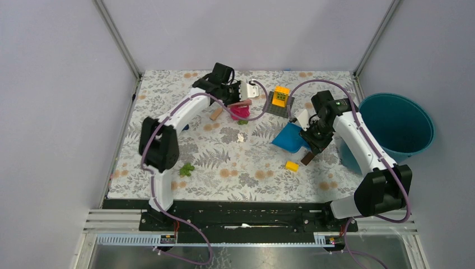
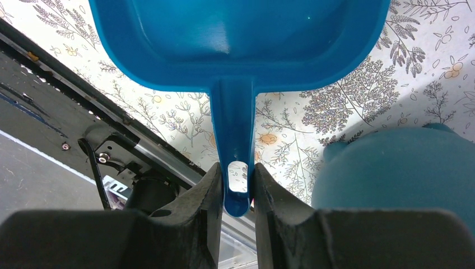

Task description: Sweep away the paper scraps from the table

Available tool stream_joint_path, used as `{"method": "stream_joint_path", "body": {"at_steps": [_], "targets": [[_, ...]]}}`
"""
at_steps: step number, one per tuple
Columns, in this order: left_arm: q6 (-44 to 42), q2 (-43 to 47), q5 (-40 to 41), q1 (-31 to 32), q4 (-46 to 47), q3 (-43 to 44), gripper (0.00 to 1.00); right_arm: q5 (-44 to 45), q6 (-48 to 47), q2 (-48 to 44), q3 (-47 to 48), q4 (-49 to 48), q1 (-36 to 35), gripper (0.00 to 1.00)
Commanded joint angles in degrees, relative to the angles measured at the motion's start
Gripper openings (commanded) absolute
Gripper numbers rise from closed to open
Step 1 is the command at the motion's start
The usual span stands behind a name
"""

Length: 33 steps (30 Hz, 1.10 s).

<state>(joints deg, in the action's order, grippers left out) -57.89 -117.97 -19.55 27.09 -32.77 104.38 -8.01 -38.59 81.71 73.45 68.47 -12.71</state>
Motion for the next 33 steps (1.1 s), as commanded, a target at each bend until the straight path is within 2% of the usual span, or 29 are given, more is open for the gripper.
{"method": "stream_joint_path", "body": {"at_steps": [1,4,10,14,16,20,23,28,33], "targets": [[6.13,13.07,-11.68,2.77,-4.92,-7.59,0.00,-1.06,-1.23,0.54,-0.15,-0.67,-0.43,0.00],[14.10,18.41,-13.66,4.45,-4.88,-12.80,0.00,-0.09,-2.49,2.54,-0.32,-1.72,-1.57,0.00],[24.63,24.43,-9.69,5.67,-7.96,-16.64,0.00,0.98,-4.42,6.19,1.94,-1.83,-5.58,0.00],[30.00,27.81,-2.20,5.63,-7.79,-15.40,0.00,3.54,-6.93,7.83,2.05,-2.68,-7.16,0.00],[36.41,28.75,3.88,5.67,-7.04,-13.64,0.00,5.49,-8.88,8.69,2.28,-3.10,-7.69,0.00],[48.74,28.94,10.45,5.69,-10.44,-9.21,0.04,8.86,-10.14,11.37,4.39,-4.55,-8.59,0.00],[55.87,29.30,17.55,5.57,-11.57,-10.75,0.08,11.10,-9.07,14.64,7.00,-4.75,-9.79,0.00],[57.80,28.48,29.66,5.06,-11.39,-15.36,0.10,12.29,-7.29,17.63,9.28,-4.73,-12.47,0.00],[60.14,26.06,31.66,3.42,-13.51,-15.87,0.07,12.91,-6.88,19.48,9.25,-3.72,-15.12,0.00]]}}
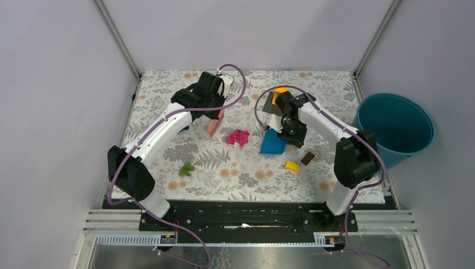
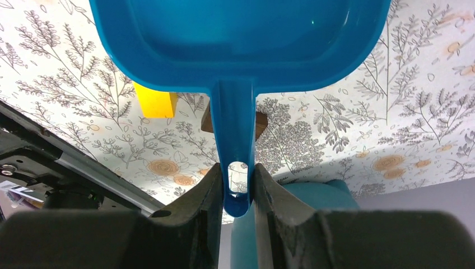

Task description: Sweep away the paper scraps from the table

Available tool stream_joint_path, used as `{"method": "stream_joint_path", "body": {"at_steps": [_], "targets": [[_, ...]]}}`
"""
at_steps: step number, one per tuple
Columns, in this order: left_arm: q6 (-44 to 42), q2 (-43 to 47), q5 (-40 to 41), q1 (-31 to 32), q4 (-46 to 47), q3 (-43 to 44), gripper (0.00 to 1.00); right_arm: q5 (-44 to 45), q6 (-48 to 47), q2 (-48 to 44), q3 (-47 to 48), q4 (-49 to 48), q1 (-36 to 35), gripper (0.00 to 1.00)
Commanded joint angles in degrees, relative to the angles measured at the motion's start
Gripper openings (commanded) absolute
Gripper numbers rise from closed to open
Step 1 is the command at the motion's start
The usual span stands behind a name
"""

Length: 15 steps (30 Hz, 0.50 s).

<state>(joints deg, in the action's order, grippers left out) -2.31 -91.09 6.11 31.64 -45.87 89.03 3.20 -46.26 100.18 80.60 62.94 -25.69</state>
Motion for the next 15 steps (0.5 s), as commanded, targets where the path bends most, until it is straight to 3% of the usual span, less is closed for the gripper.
{"method": "stream_joint_path", "body": {"at_steps": [1,8,15], "targets": [[5.30,-0.91,5.51,-1.14,-0.71,-1.17,0.06,1.58,1.00,1.25,2.11,1.91,-2.47,0.00],[15.81,-1.64,-7.59,-1.61,0.62,-8.26,0.02,1.10,3.16,4.95,3.32,2.00,-4.38,0.00],[20.89,-5.80,-12.22,-1.79,6.21,-8.93,0.00,-0.04,6.21,9.92,6.19,0.51,-6.06,0.00]]}}
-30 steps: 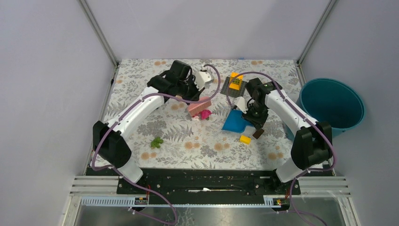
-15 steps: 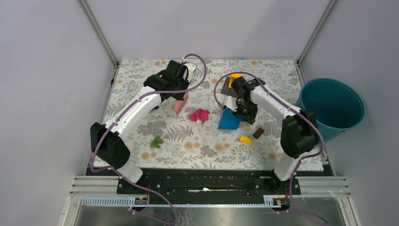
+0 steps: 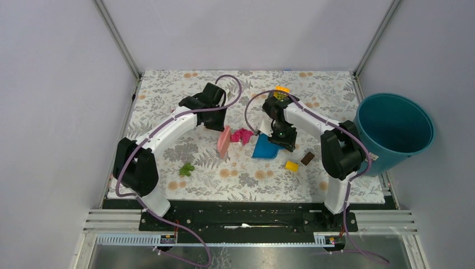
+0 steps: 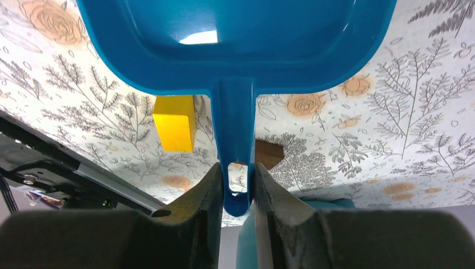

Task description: Sweep away the paper scraps from the table

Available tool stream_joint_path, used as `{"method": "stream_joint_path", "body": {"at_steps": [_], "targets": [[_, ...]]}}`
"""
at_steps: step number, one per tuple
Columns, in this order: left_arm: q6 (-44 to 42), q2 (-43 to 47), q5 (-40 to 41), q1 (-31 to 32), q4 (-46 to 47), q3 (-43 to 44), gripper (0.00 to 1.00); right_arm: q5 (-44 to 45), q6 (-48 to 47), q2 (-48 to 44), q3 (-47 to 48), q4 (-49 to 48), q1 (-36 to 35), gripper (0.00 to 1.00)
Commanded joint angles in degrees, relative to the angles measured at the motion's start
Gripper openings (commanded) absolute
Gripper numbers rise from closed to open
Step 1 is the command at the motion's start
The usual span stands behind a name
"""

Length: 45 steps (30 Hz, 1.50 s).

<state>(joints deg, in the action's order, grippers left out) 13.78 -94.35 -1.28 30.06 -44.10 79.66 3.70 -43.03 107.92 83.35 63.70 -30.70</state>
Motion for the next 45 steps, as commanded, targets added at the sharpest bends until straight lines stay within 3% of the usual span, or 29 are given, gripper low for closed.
{"method": "stream_joint_path", "body": {"at_steps": [1,12,26,30,35,40,45], "targets": [[4.72,-3.58,-5.55,-0.19,5.03,1.33,0.00,-0.68,3.60,2.88,4.40,-0.44,-1.14,0.00],[3.71,-8.49,-19.60,0.56,6.16,9.77,0.00,-0.09,7.33,5.49,7.72,-5.13,-1.27,0.00],[-7.38,5.04,-16.75,0.44,-3.73,8.55,0.00,-6.36,6.11,-8.45,-6.63,-20.59,-1.19,0.00],[-12.18,9.48,-11.48,0.19,-8.63,8.02,0.00,-8.12,5.68,-11.23,-8.40,-22.80,-1.19,0.00],[-19.91,12.94,2.91,-0.75,-15.76,9.06,0.00,-9.10,3.68,-13.74,-10.51,-23.65,-1.14,0.00],[-22.55,19.60,15.92,-4.00,-16.43,-0.54,0.00,-11.02,2.32,-14.91,-12.44,-24.75,-1.29,0.00],[-20.09,23.37,18.08,-10.83,-16.22,-10.88,0.00,-11.50,1.17,-14.37,-12.47,-25.42,-2.63,0.00]]}}
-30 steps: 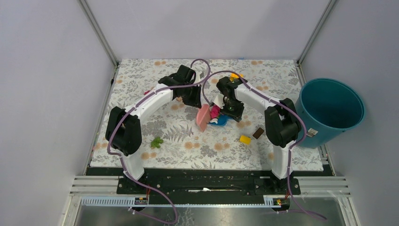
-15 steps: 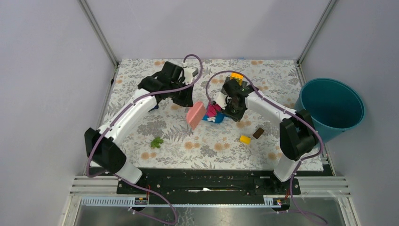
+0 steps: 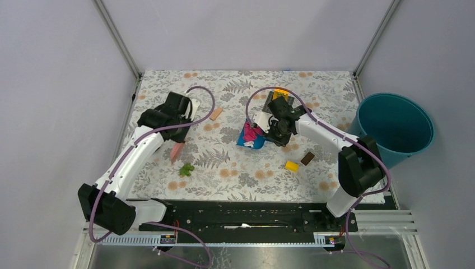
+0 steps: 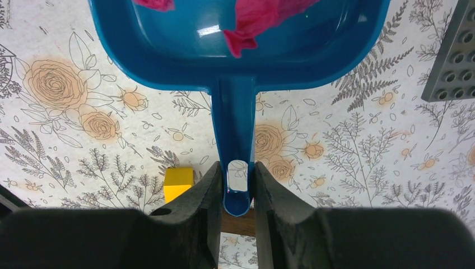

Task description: Sweep away the paper scraps from the table

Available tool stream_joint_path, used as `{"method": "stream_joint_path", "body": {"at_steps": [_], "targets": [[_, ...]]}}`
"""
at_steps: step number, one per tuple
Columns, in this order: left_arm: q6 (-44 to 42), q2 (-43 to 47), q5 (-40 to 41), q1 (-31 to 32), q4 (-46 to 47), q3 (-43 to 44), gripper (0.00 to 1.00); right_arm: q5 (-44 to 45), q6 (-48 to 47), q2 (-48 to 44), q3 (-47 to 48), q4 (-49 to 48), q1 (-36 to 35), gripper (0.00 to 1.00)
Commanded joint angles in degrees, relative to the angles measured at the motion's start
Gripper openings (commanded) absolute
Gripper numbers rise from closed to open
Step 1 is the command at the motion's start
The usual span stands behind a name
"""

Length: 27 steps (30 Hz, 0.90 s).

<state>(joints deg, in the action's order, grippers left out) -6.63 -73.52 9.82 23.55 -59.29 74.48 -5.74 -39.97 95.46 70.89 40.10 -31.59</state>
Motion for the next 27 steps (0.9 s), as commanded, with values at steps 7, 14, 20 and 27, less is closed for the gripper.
{"method": "stream_joint_path", "body": {"at_steps": [7,14,20,27], "targets": [[3.28,2.09,5.23,-7.56,2.65,-10.60,0.00,0.62,-5.08,-2.14,-2.42,-2.10,-6.41,0.00],[20.52,-2.16,-13.57,-7.83,6.15,-11.35,0.00,4.20,-8.93,-3.46,-6.84,-2.32,-10.22,0.00],[26.97,-7.48,-20.51,-8.39,9.95,-8.08,0.00,3.55,-8.09,-3.11,-7.52,0.94,-13.42,0.00],[29.92,-15.39,-28.43,-7.57,13.93,0.74,0.00,0.56,-2.55,-1.93,-8.49,1.52,-14.29,0.00]]}}
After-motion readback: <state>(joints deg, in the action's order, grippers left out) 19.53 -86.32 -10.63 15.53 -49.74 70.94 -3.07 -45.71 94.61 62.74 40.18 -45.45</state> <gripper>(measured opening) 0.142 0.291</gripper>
